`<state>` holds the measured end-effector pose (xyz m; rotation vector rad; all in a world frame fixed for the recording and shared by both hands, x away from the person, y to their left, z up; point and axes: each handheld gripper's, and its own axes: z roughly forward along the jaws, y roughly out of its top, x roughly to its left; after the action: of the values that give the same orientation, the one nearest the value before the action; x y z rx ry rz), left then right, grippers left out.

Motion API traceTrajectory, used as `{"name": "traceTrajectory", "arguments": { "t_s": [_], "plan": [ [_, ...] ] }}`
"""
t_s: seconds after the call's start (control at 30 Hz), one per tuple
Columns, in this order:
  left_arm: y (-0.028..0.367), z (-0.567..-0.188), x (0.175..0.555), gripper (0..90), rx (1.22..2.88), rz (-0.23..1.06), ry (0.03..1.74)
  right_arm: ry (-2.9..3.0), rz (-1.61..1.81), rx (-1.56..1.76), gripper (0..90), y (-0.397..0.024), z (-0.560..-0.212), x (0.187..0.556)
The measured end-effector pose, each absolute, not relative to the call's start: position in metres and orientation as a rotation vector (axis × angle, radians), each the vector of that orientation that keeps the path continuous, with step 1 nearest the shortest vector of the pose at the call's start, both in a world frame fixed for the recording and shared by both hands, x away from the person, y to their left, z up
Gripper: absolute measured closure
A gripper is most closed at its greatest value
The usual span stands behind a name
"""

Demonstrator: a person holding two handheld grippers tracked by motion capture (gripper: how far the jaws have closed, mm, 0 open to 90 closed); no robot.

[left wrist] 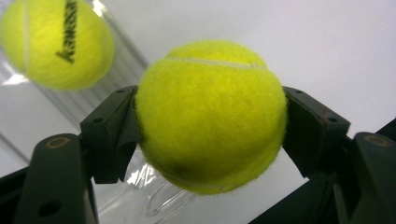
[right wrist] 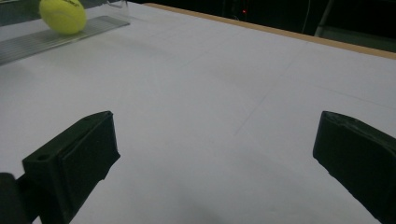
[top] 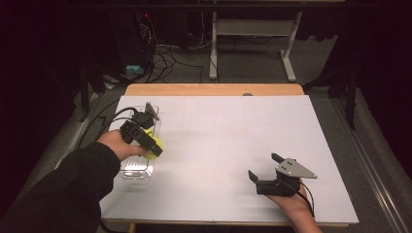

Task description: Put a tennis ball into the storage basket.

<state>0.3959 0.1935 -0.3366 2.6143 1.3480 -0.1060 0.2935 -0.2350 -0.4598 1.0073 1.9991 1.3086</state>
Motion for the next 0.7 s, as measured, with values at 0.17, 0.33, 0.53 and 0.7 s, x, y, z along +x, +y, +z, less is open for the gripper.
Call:
{"name": "traceTrajectory", "arguments": {
  "t_s": [0.17,0.33,0.53,0.7],
  "plan": [
    [0.211,-0.335,0.396,26.8,2.599,-0.086,1.394,1.979,1.297,1.03,0.0,-0.249,-0.46,0.292],
    [0.227,-0.34,0.397,26.7,2.595,-0.068,1.446,1.967,1.293,1.04,0.0,-0.257,-0.46,0.29],
    [0.235,-0.35,0.399,26.6,2.601,-0.071,1.478,1.965,1.291,1.042,0.0,-0.259,-0.46,0.29],
    [0.235,-0.362,0.399,26.6,2.606,-0.079,1.49,1.973,1.286,1.039,0.0,-0.257,-0.462,0.289]
  ]
}}
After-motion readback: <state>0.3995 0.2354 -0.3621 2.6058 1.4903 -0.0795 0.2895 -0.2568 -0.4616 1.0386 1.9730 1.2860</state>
